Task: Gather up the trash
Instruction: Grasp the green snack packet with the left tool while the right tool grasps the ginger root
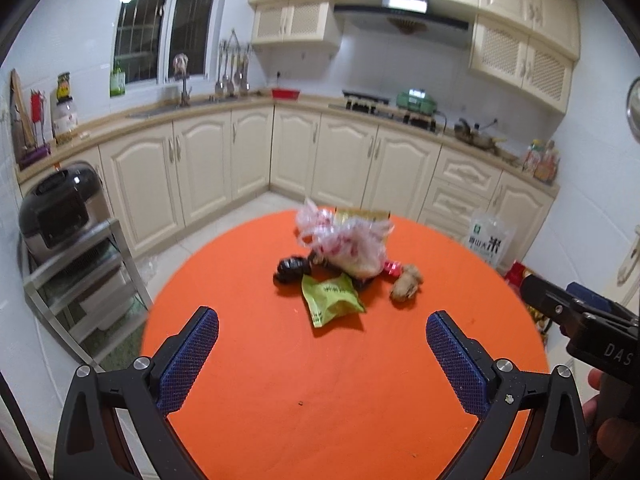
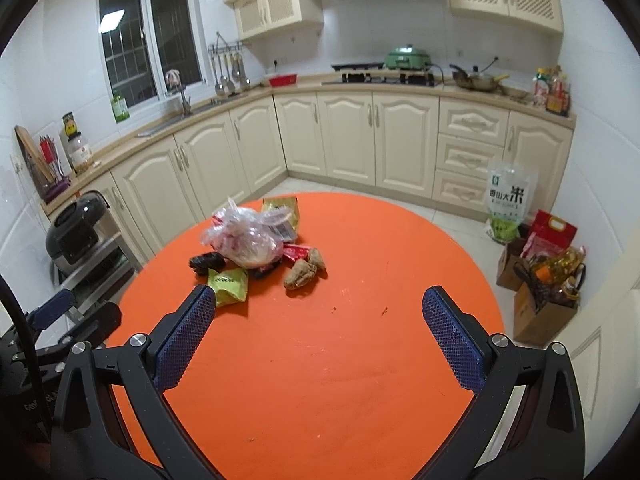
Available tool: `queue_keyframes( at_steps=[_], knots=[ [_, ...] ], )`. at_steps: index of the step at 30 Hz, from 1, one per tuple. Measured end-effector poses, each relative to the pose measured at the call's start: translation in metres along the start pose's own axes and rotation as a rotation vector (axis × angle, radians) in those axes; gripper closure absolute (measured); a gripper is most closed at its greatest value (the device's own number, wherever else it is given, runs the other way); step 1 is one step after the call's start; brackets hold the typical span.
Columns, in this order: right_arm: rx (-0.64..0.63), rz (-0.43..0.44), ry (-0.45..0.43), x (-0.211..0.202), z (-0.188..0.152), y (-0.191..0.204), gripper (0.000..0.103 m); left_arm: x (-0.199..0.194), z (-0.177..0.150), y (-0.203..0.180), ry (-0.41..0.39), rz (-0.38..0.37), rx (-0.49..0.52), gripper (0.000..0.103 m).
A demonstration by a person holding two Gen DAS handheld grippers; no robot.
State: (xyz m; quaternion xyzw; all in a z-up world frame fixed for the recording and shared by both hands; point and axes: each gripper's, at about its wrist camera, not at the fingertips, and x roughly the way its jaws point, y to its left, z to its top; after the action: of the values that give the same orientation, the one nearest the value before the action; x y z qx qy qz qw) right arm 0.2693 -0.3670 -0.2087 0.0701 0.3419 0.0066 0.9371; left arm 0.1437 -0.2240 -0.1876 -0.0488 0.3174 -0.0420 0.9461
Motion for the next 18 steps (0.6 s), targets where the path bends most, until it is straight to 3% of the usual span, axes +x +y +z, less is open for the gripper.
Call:
queue_keyframes(
  at_steps=[12,16,18],
  knots=[
    [0.032,0.028,0.15,0.098,0.001,-0.02,0.001,0.162,0.115,-0.007,0.173,0.034,0.01,0.001],
    [0.04,0.047,0.186,0.126,0.001,-0.02,0.006,0.21,0.14,-0.006,0.206,0.047,0.016,0.001],
    [0.041,0.056,0.203,0.137,0.001,-0.02,0.014,0.231,0.149,-0.008,0.224,0.056,0.027,0.001]
  ],
)
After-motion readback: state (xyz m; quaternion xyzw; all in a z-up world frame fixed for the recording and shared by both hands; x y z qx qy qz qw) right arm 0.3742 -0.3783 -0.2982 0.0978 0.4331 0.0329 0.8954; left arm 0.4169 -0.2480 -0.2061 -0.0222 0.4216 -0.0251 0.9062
